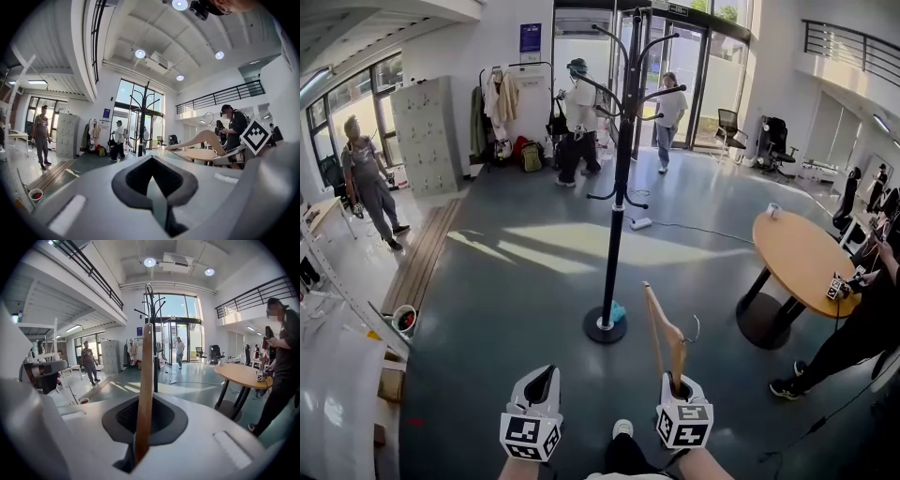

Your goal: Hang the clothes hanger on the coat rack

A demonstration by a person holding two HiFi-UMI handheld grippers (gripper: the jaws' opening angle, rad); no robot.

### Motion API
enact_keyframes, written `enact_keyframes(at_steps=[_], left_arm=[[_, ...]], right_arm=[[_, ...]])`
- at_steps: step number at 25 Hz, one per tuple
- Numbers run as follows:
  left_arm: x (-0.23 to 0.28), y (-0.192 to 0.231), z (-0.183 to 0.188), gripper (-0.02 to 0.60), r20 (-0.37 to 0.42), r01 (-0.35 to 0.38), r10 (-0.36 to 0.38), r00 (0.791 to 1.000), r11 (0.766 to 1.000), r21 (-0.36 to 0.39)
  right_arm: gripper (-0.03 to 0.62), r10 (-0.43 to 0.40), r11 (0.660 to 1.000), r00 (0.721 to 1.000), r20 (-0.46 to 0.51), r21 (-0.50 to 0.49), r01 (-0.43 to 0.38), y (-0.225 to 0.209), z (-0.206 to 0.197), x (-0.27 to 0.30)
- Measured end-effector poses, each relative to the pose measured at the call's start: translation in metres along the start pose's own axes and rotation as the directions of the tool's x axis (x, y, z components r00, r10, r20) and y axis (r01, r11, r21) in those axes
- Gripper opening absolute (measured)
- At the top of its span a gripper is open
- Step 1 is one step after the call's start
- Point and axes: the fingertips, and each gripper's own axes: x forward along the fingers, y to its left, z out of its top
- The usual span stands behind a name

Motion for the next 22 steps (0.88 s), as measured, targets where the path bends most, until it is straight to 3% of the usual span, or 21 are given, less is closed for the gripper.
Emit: enact_keyframes(at_steps=[18, 22], left_arm=[[0.215, 0.032, 0.011, 0.001, -0.018, -0.08, 0.081, 0.997, 0.995, 0.063], [0.256, 0.028, 0.008, 0.001, -0.027, -0.056, 0.057, 0.998, 0.997, 0.052]], right_arm=[[0.028, 0.036, 0.999, 0.999, 0.011, 0.041, -0.036, -0.115, 0.079, 0.188], [0.027, 0.017, 0.999, 1.0, 0.011, 0.041, -0.017, -0.144, 0.094, 0.219]])
